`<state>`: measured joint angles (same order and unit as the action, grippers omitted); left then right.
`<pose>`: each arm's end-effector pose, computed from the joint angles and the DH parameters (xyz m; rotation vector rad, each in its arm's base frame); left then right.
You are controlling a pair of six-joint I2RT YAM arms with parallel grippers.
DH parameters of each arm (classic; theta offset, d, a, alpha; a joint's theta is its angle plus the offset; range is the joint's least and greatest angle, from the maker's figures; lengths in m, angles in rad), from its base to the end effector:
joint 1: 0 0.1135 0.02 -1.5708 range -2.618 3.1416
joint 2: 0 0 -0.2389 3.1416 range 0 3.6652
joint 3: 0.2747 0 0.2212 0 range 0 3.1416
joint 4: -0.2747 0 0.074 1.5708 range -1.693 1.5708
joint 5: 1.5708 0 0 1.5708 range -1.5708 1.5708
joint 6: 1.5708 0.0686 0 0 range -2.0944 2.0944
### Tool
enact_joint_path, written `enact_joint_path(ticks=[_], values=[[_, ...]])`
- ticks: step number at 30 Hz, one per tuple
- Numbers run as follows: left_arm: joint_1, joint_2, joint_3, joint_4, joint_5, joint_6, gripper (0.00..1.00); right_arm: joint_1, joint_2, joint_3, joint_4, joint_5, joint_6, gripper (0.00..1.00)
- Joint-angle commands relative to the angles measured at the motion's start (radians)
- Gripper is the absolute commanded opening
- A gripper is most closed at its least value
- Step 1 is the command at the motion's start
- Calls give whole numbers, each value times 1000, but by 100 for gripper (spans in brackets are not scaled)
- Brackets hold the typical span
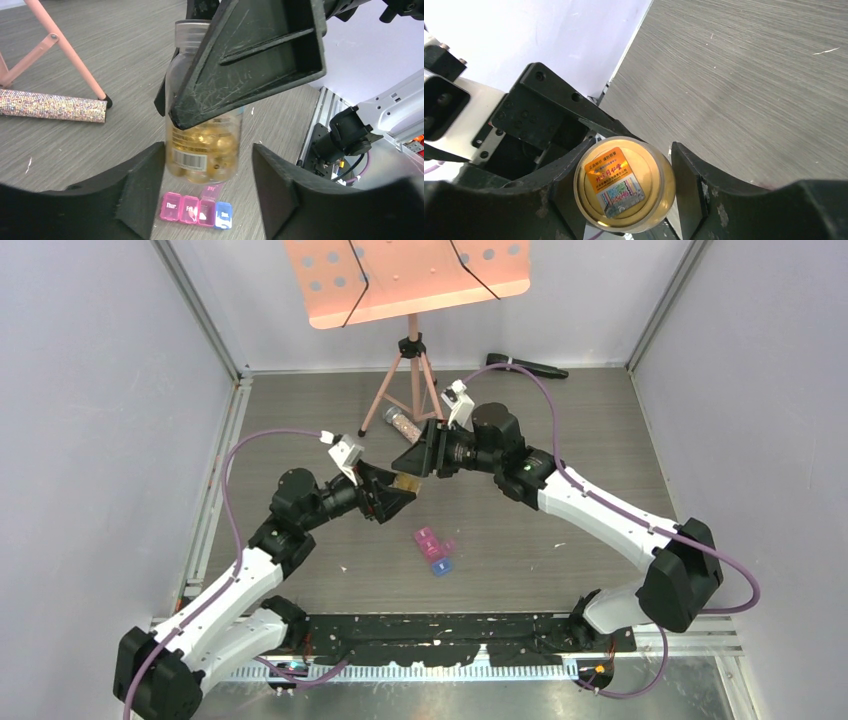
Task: Sort the pills into containers
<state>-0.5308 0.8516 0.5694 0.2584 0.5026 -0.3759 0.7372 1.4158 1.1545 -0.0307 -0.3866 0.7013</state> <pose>0.1712 -0.1388 0.2884 0.5414 1.6170 -1.0892 0.2314 0.2450 0.3129 -0.3352 2.0451 1.3067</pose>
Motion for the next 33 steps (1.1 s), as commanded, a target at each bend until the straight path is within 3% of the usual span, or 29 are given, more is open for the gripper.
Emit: enact_joint_path(ticks=[1, 3, 5, 9, 12, 15, 19, 21, 25, 30, 33], values=[[-5, 21, -8, 183, 56, -1, 61, 0, -59, 7, 109, -22, 109, 33], [-4, 21, -27, 239, 46, -22, 62, 1, -62, 9, 105, -14, 122, 33], [-5, 24, -44, 285, 25, -46, 73, 1, -66, -2, 118, -2, 138, 34], [-5, 57, -45, 289, 20, -52, 71, 6, -77, -24, 156, 26, 145, 34], [-5, 82, -46, 302, 31, -67, 52, 9, -79, -25, 167, 22, 143, 36], [-4, 79, -62, 346, 87, -13, 30, 8, -50, 49, 37, 0, 99, 44], [-5, 82, -44, 292, 96, 98, 0, 6, -57, 77, -57, -5, 24, 67], [-5, 95, -32, 249, 104, 145, 0, 2, -57, 107, -133, -2, -44, 85], [-5, 103, -19, 197, 131, 245, 0, -27, -88, 119, -223, 0, -140, 98], [-5, 80, -28, 188, 143, 321, 0, -112, -148, 80, -298, -107, -208, 96], [-5, 69, -37, 185, 168, 362, 0, -125, -157, 78, -342, -163, -252, 85]])
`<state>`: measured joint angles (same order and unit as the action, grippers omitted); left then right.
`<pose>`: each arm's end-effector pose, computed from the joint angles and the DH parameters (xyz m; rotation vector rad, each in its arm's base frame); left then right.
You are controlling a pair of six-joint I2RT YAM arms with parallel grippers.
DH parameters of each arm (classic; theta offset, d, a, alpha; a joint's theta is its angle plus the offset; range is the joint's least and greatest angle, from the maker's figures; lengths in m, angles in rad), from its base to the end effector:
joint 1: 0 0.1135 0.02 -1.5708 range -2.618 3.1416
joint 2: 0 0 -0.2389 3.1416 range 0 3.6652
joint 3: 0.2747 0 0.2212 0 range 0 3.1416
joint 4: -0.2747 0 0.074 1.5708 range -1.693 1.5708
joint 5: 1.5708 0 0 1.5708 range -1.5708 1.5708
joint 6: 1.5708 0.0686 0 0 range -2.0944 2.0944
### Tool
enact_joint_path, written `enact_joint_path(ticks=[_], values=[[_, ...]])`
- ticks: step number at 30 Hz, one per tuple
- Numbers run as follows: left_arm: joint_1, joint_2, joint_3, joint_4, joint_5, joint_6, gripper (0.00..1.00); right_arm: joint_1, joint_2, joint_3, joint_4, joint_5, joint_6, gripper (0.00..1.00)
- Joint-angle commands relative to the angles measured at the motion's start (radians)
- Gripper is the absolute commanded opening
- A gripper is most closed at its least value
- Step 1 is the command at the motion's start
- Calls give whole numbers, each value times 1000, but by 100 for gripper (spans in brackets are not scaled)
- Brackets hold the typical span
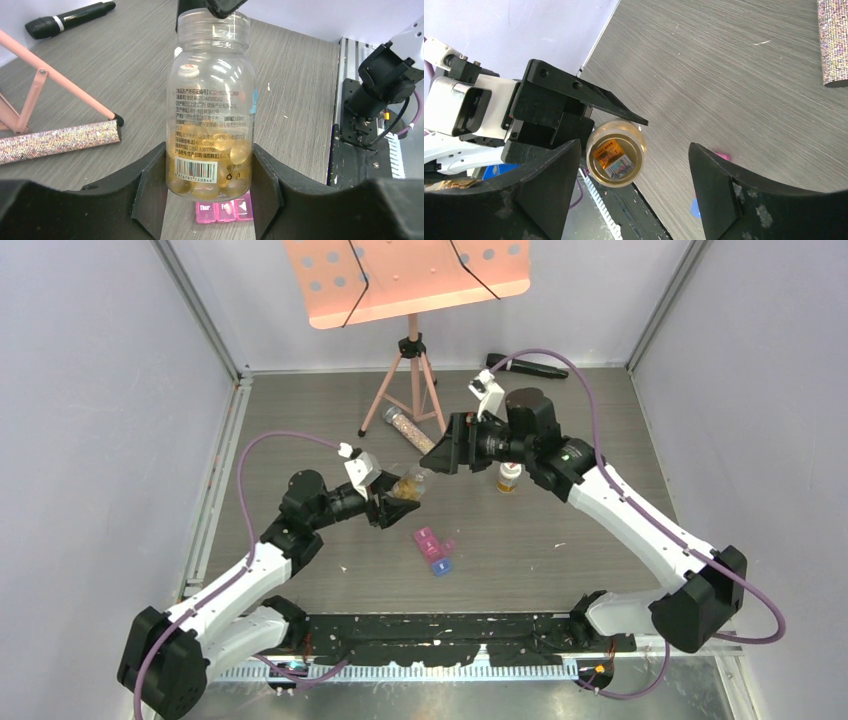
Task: Sort the pills into containers
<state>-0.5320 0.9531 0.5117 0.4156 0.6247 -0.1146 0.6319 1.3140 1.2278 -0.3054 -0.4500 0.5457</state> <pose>0.1773 -0.1509 0.2682 0.8274 1.4669 -0.9893 0.2261 0.2025 0.3342 -0.4119 2.0851 1.1804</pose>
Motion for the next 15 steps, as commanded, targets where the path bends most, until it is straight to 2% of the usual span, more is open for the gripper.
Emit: enact_joint_path(ticks=[1, 5, 6, 10, 15], values=[[-3, -36, 19, 24, 52, 109, 0, -20, -57, 1, -79, -108, -100, 82], [-3, -44, 21, 20, 53, 110, 0, -21, -46, -1, -85, -155, -107, 64], [-3, -47, 21, 21, 54, 110, 0, -21, -41, -1, -84, -175, -108, 63], [-3, -56, 26, 4, 38, 138, 0, -21, -44, -14, -62, -203, -102, 74], [-3, -55, 21, 1, 65, 138, 0, -21, -30, -24, -41, -217, -98, 65]])
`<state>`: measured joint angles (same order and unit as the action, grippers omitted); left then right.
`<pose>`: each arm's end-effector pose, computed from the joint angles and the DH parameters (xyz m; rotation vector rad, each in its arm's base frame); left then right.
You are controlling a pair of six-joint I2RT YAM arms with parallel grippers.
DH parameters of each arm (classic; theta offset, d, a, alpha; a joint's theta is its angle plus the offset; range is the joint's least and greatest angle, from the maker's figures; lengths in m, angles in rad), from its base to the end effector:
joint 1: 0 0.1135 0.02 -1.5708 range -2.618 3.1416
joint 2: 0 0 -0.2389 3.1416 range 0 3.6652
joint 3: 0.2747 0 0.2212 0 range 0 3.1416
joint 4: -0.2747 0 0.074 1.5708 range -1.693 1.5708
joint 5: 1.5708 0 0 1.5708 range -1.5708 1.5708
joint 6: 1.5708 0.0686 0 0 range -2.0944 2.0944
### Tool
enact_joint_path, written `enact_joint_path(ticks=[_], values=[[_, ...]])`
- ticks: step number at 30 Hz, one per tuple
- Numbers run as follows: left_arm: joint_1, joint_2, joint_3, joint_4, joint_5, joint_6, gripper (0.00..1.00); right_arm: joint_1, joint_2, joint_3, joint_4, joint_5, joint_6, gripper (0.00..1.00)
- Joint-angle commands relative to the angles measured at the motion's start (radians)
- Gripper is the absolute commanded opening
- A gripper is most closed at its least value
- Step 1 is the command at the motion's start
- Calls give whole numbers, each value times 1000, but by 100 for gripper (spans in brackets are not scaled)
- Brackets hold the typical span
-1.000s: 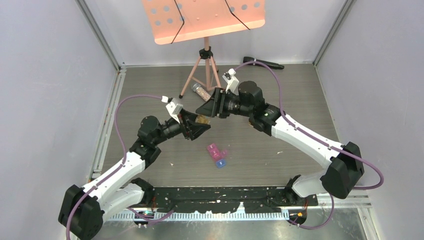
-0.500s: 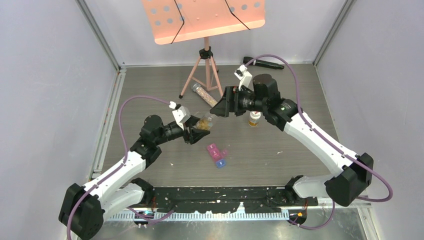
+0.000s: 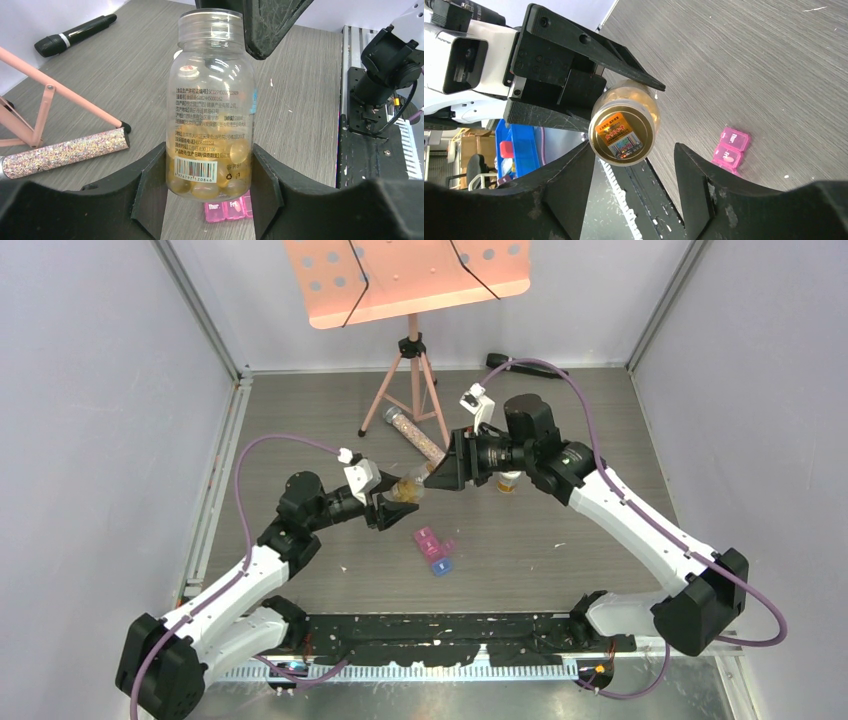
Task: Sort the pills into containers
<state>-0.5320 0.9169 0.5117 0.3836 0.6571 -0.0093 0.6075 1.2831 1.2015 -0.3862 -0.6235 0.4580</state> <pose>0.1703 -0.1489 0.2716 0.9196 1.3934 -0.9346 0.2112 0.1956 0.3265 -0.5870 2.1173 1.2717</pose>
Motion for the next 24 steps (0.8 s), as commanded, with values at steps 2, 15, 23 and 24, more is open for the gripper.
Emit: enact_joint_path(ticks=[2, 15, 23, 24], values=[[-3, -18, 23, 23, 37, 34, 0, 3, 16, 3, 49, -52, -12, 68], [-3, -29, 20, -14, 38, 55, 0, 3, 36, -3, 146, -66, 29, 60], [-3, -4, 41, -11, -20, 1, 25, 3, 67, -1, 146, -93, 22, 18], [-3, 4, 49, -14, -28, -16, 37, 3, 69, -1, 143, -93, 17, 16]])
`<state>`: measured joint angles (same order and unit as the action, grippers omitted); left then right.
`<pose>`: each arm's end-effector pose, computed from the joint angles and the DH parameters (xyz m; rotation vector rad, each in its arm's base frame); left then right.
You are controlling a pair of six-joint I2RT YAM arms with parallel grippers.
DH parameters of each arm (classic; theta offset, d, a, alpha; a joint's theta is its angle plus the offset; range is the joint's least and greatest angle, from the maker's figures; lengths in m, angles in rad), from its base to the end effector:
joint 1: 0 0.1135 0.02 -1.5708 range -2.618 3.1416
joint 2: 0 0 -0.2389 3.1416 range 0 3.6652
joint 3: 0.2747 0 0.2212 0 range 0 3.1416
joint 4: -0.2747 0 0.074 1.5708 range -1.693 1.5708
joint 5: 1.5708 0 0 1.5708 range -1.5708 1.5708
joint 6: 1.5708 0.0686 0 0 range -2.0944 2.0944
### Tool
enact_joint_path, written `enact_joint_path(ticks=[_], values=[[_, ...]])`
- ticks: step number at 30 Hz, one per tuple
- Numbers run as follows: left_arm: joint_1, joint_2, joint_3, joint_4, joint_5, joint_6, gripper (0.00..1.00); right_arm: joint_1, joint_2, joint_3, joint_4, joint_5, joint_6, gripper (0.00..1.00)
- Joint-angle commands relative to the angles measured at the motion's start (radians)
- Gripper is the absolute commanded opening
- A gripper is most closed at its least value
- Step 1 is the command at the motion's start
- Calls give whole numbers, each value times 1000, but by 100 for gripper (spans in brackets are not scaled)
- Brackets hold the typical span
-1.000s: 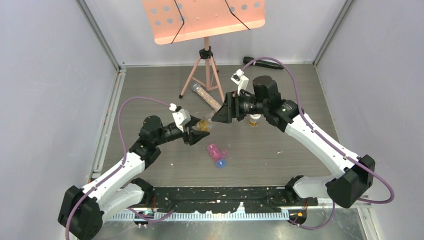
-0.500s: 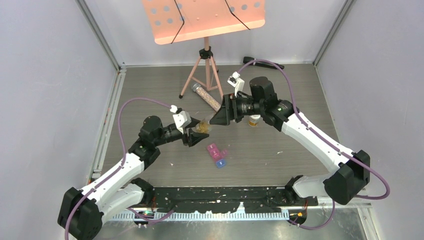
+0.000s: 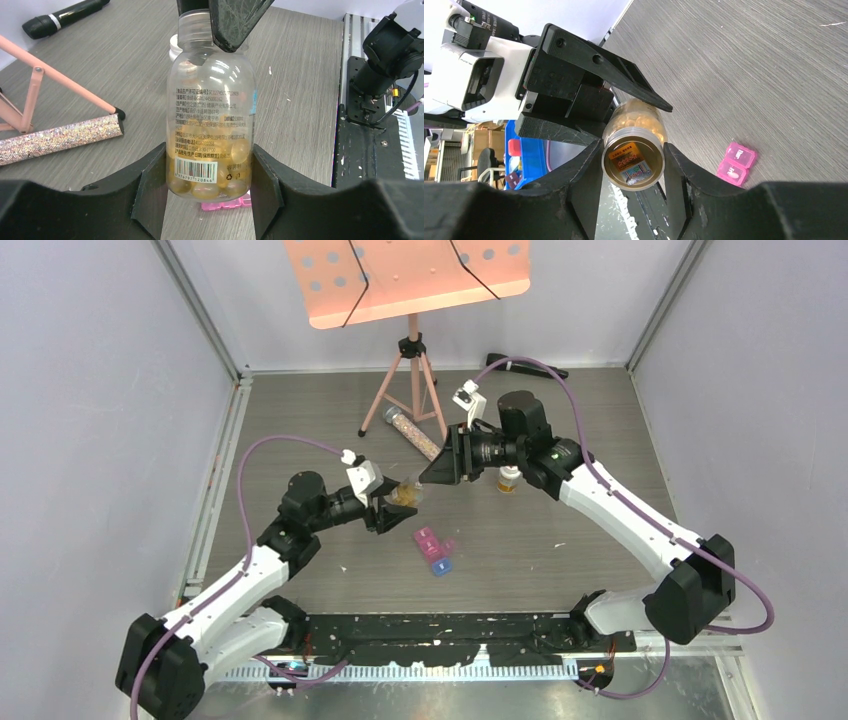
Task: Sort the pills into containers
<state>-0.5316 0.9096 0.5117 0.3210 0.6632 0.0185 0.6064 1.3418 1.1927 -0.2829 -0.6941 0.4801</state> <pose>0.1687 -0.1482 0.2650 0.9456 1.4318 -0.9286 0.2218 0.2072 0.3208 -0.6228 2.0821 1.3561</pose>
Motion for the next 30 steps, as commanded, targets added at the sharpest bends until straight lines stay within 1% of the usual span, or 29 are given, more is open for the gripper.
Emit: enact_joint_path(ticks=[1, 2, 8, 13, 16, 18, 21, 22, 24, 26, 28, 30], values=[[-4, 22, 59, 46, -33, -49, 51, 4, 11, 10, 35, -17, -13, 15], [-4, 32, 63, 52, -35, -54, 57, 4, 12, 12, 28, -9, -17, 14], [-4, 105, 66, 161, -10, -55, 71, 4, 14, 8, 16, 18, -5, 13], [-4, 156, 72, 194, 20, -38, 73, 4, 15, 0, 11, 35, 20, 13], [-4, 169, 76, 189, 46, -24, 71, 4, 18, 5, 7, 38, 23, 13], [-4, 172, 81, 187, 62, -23, 65, 4, 23, 9, -3, 39, 17, 13], [-4, 176, 103, 158, 70, -3, 61, 4, 36, 16, -25, 41, 2, 13], [-4, 178, 109, 147, 72, 5, 61, 4, 40, 17, -29, 43, -3, 13], [-4, 183, 115, 136, 70, 8, 66, 4, 45, 17, -35, 44, -10, 13], [-4, 190, 117, 131, 71, 10, 65, 5, 46, 16, -36, 46, -9, 13], [-4, 199, 119, 122, 73, 17, 57, 4, 46, 15, -33, 46, -5, 13], [-4, 204, 122, 101, 74, 26, 52, 4, 44, 15, -32, 46, 0, 12]])
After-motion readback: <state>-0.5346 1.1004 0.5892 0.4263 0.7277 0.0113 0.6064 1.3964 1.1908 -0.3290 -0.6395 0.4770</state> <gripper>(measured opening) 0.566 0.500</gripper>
